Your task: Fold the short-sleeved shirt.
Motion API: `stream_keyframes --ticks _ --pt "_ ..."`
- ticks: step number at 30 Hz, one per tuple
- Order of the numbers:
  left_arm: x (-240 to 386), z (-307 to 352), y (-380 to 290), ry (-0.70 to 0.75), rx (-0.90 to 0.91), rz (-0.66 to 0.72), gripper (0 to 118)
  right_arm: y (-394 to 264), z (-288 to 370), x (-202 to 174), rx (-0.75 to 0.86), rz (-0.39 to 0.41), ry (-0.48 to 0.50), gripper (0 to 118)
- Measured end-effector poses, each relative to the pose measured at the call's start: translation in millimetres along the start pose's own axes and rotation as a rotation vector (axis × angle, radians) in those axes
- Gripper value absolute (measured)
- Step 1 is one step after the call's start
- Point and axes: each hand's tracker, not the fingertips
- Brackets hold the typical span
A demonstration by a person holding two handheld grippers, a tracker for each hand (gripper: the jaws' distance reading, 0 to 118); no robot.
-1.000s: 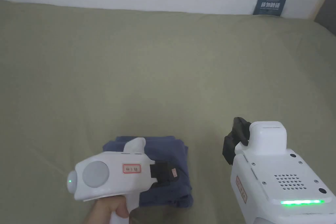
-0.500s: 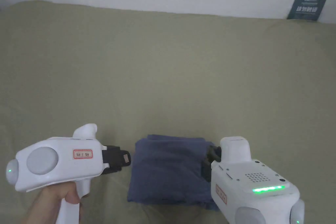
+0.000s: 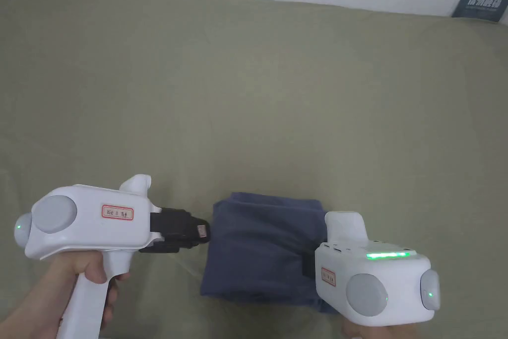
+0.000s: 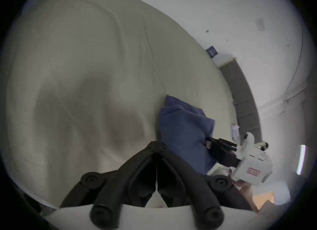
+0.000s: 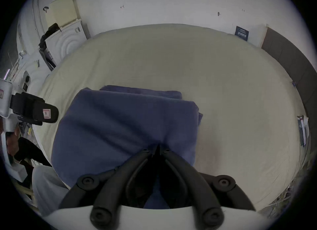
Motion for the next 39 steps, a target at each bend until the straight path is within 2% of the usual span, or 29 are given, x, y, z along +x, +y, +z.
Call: stream_keyframes --ticks 1,2,7,10,12,13,14,15,17,19,24,27,31,36,39 --pt "-4 -2 1 -0.067 -0.016 0.000 110 -1 0 1 0.002 -0.006 0.006 7" --pt "-6 -8 2 -0.103 -0.055 0.008 118 -1 0 3 0.003 -0.017 0.012 7" --pt "-9 -35 1 -0.153 -0.122 0.067 114 1 0 6 -0.005 -0.052 0.032 7" --pt "-3 -54 -4 -0.275 -0.161 0.088 113 0 0 6 -0.004 -0.044 0.035 8" --pt "5 -64 -6 -0.249 -0.162 0.083 107 0 -1 7 -0.004 -0.046 0.037 7" --pt "11 -61 -8 -0.212 -0.138 0.068 87 0 0 7 -0.003 -0.049 0.039 8" --pt "12 -60 -7 -0.112 -0.086 0.014 52 0 1 8 0.000 -0.049 0.039 8" --pt "10 -63 -8 -0.052 -0.085 0.028 28 -1 3 9 0.011 -0.050 0.052 8" --pt "-7 -59 -1 -0.133 -0.099 0.074 28 -1 12 7 0.041 -0.038 0.040 8" --pt "-3 -55 3 -0.106 -0.095 0.063 28 -3 38 8 0.212 -0.013 0.023 8" --pt "6 -48 11 -0.058 -0.082 0.032 28 2 102 3 0.572 0.095 -0.177 8" --pt "16 -39 12 -0.035 -0.072 0.004 28 5 133 5 0.720 0.079 -0.252 8" --pt "17 -15 21 0.006 -0.056 -0.027 28 9 158 6 0.819 0.021 -0.291 8" --pt "-6 25 39 0.063 -0.005 -0.017 28 23 155 -1 0.813 0.018 -0.281 8" --pt "-25 54 48 0.094 0.018 -0.011 28 30 143 -19 0.797 0.035 -0.256 8"
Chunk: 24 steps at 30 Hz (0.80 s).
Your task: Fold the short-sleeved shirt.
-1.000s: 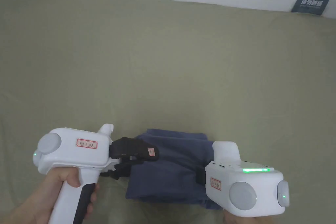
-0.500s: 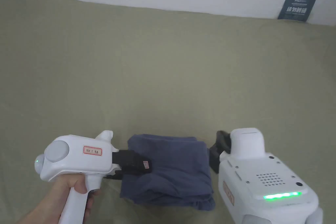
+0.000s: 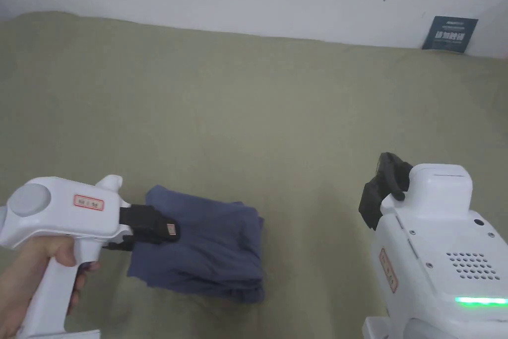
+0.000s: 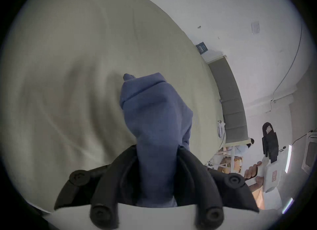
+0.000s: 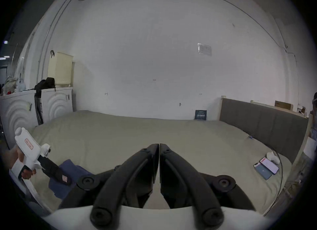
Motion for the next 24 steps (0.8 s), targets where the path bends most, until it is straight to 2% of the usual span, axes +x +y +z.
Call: stream_keyframes --ticks 5,13,19,21,24 --pt "-48 57 26 0.047 0.022 0.043 28 -1 -30 -64 0.002 -0.017 0.124 8" --pt "-128 157 55 0.185 0.102 0.108 28 1 -76 -222 -0.029 -0.031 0.459 8" --pt "-180 213 90 0.252 0.093 0.100 28 -4 -100 -312 -0.069 -0.031 0.602 8" --pt "-195 225 102 0.271 0.071 0.095 28 -7 -106 -334 -0.069 -0.010 0.615 8" --pt "-210 230 120 0.314 0.042 0.090 28 -11 -120 -359 -0.092 -0.034 0.646 8"
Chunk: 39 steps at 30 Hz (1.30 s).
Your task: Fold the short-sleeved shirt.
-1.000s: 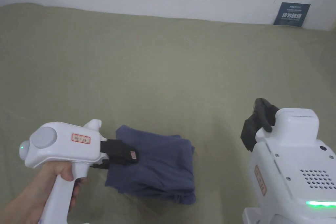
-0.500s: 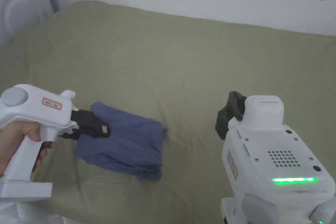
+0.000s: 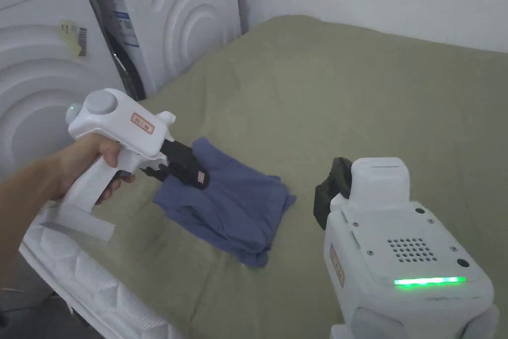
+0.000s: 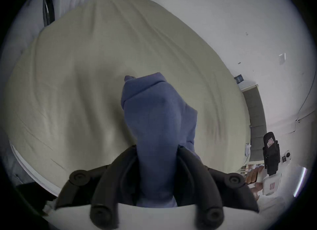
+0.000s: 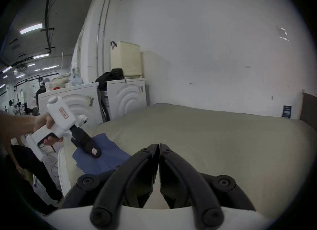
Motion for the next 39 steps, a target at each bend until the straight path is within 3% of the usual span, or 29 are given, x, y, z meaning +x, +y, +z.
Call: stream_keyframes --ticks 3,11,12,14,15,21,23,24,25,26,31,32,39 --pt "-26 -4 24 -0.001 -0.036 -0.024 28 -6 -15 -6 -0.008 0.011 0.014 8" --pt "-26 -12 44 0.014 -0.078 -0.072 30 -17 -27 -1 -0.037 0.020 0.036 8" --pt "-25 -12 46 0.028 -0.076 -0.080 40 -17 -26 0 -0.041 0.016 0.036 8" --pt "-24 -7 45 0.061 -0.048 -0.086 106 -18 -21 1 -0.046 0.012 0.042 8" --pt "-23 -4 43 0.055 -0.038 -0.088 118 -18 -18 2 -0.049 0.014 0.047 8" --pt "43 30 -2 0.097 0.139 -0.158 113 -6 11 16 -0.042 -0.002 0.053 8" --pt "79 35 -14 0.116 0.239 -0.190 101 3 28 25 -0.029 0.004 0.046 8" --pt "98 36 -24 0.112 0.289 -0.191 83 8 39 32 -0.027 -0.001 0.044 8" --pt "117 37 -35 0.070 0.331 -0.177 34 13 52 41 -0.021 -0.017 0.035 8" --pt "120 30 -36 -0.007 0.345 -0.176 1 18 65 50 -0.017 -0.023 0.023 8" --pt "220 -8 -76 -0.172 0.406 -0.218 1 40 151 121 0.016 -0.018 -0.096 8" --pt "244 -14 -82 -0.163 0.450 -0.308 1 43 172 138 0.024 -0.017 -0.143 8" --pt "439 -71 -184 -0.037 0.690 -0.444 1 58 295 234 0.029 0.021 -0.394 8"
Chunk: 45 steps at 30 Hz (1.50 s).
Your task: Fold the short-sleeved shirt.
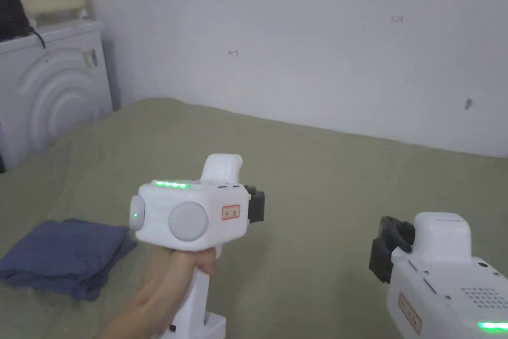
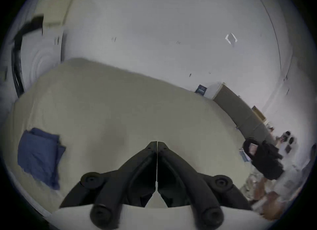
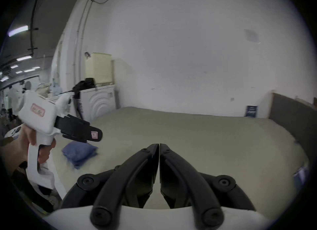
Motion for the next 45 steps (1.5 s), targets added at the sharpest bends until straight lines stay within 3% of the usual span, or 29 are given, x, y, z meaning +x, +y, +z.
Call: stream_keyframes --ticks 5,8,10,15,28,30,31,32,33,34,45 --pt "103 2 -28 0.055 0.149 -0.111 1 4 33 57 0.031 -0.008 -0.137 8" --pt "139 7 -39 0.112 0.208 -0.229 1 5 41 73 0.049 -0.024 -0.170 8" --pt "150 17 -39 0.099 0.219 -0.228 1 7 47 79 0.061 -0.058 -0.177 8" --pt "146 35 -25 0.104 0.241 -0.167 1 9 60 77 0.088 -0.047 -0.201 8" --pt "124 46 -27 0.173 0.246 -0.168 1 10 62 70 0.106 -0.044 -0.207 8" --pt "123 48 -28 0.181 0.258 -0.147 2 9 62 70 0.108 -0.051 -0.215 14" --pt "123 52 -29 0.196 0.270 -0.142 11 9 63 71 0.109 -0.056 -0.217 33" --pt "123 53 -30 0.204 0.278 -0.142 31 8 63 71 0.110 -0.055 -0.223 55" --pt "124 52 -30 0.232 0.271 -0.152 68 7 63 70 0.108 -0.055 -0.226 87" --pt "123 51 -30 0.227 0.269 -0.146 117 6 63 70 0.102 -0.051 -0.235 118" --pt "123 69 -34 0.217 0.330 -0.123 118 8 66 70 0.142 -0.061 -0.240 118"
